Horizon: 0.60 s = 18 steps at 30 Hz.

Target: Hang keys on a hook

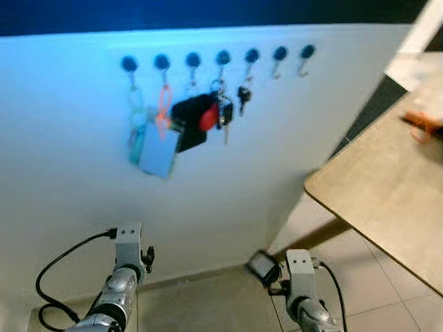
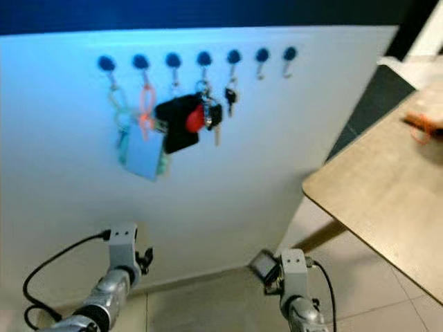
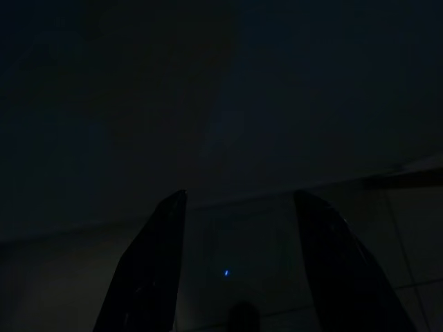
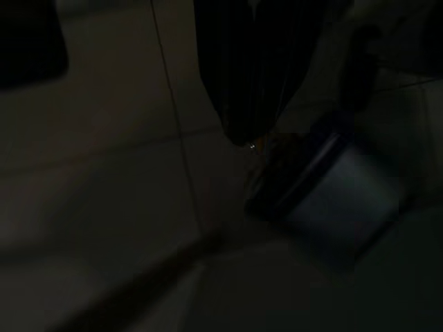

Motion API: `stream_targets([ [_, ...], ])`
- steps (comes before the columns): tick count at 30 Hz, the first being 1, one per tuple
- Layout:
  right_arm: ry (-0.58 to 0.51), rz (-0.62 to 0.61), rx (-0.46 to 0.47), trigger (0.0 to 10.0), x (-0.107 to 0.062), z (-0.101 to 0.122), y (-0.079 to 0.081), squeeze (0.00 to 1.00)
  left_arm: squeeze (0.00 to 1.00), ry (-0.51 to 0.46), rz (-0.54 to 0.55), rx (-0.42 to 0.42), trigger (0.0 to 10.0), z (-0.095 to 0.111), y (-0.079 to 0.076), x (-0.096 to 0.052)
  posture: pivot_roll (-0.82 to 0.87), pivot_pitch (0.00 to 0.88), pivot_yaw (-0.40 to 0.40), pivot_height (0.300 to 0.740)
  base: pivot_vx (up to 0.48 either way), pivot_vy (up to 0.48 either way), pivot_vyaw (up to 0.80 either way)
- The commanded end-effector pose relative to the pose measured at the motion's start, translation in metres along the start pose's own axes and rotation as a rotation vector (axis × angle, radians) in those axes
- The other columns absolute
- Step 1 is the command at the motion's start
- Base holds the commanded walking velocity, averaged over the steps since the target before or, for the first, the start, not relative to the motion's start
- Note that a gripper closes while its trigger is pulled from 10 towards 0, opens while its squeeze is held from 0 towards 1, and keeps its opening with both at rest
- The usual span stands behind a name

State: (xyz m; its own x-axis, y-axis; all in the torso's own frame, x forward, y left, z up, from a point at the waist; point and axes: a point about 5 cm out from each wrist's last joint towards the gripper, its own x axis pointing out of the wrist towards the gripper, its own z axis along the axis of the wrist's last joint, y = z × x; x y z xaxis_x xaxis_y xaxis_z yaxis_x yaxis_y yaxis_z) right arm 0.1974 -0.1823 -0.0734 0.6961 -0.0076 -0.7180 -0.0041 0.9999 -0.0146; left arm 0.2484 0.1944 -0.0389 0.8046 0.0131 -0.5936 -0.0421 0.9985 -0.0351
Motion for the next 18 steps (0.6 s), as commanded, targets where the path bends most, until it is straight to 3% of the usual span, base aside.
stream_targets([
  [1, 0.022, -0.004, -0.002, 10.0, -0.0015, -0.0056, -0.0012, 0.0, 0.0, 0.008, 0.006, -0.006, 10.0, -0.0045, -0.0003, -0.0013, 0.04, 0.02, -0.037, 0.74, 0.0, 0.0, 0.0],
  [14, 0.032, -0.005, -0.014, 10.0, -0.0015, -0.0061, -0.0033, 0.0, 0.0, 0.01, -0.004, 0.021, 10.0, -0.006, -0.0037, -0.0015, 0.04, 0.024, -0.039, 0.74, 0.0, 0.0, 0.0],
  [18, 0.031, -0.006, -0.014, 10.0, -0.0014, -0.0057, -0.0036, 0.0, 0.0, 0.012, -0.003, 0.031, 10.0, -0.0058, -0.004, -0.0012, 0.04, 0.025, -0.04, 0.74, 0.0, -0.423, 0.0],
])
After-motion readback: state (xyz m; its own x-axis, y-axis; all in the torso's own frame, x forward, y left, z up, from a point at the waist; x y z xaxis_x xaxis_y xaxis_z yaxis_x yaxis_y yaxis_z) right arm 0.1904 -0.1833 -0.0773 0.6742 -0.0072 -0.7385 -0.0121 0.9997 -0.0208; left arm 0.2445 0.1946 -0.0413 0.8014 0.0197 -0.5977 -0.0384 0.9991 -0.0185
